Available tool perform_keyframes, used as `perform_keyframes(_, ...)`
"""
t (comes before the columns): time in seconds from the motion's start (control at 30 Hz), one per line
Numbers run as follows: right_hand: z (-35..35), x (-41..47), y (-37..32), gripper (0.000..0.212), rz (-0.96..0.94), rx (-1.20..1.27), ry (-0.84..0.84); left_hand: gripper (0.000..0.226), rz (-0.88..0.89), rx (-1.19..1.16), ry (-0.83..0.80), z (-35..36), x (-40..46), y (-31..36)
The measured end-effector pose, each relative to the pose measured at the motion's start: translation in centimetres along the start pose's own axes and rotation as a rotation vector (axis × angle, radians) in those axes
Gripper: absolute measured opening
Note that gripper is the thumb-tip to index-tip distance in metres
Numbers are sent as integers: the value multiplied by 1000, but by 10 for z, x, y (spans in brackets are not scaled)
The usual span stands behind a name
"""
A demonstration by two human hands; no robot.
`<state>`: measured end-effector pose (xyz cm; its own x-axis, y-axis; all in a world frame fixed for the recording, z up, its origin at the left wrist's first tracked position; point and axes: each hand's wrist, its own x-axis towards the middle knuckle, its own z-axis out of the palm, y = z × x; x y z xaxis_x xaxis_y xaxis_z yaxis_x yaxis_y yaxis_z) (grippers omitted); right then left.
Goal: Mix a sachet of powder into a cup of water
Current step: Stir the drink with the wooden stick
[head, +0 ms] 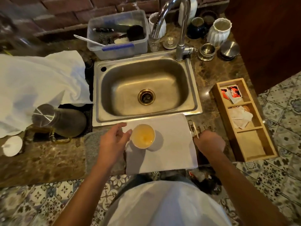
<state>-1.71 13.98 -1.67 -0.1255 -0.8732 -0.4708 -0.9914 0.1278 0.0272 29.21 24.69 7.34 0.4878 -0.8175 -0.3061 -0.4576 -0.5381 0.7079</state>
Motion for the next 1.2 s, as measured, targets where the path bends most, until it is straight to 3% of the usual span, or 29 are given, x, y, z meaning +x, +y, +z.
perform_keyframes(0.1, -3, 1, -5, 23, 38, -53, -41, 25, 13, 92, -19, 1, 1, -16)
perform_keyframes(0.33, -8, 0, -13, 16, 72, -69, -82, 8, -28, 33, -56, 10, -4, -20)
perform_keyframes(0.9, -1, -6, -4, 32, 16, 99, -27, 9, -100, -34, -81, 12, -5, -9)
perform_keyframes(1.2, -28, -15, -12, 6, 11, 894, 5, 8, -111, -51, -92, 13, -6, -5)
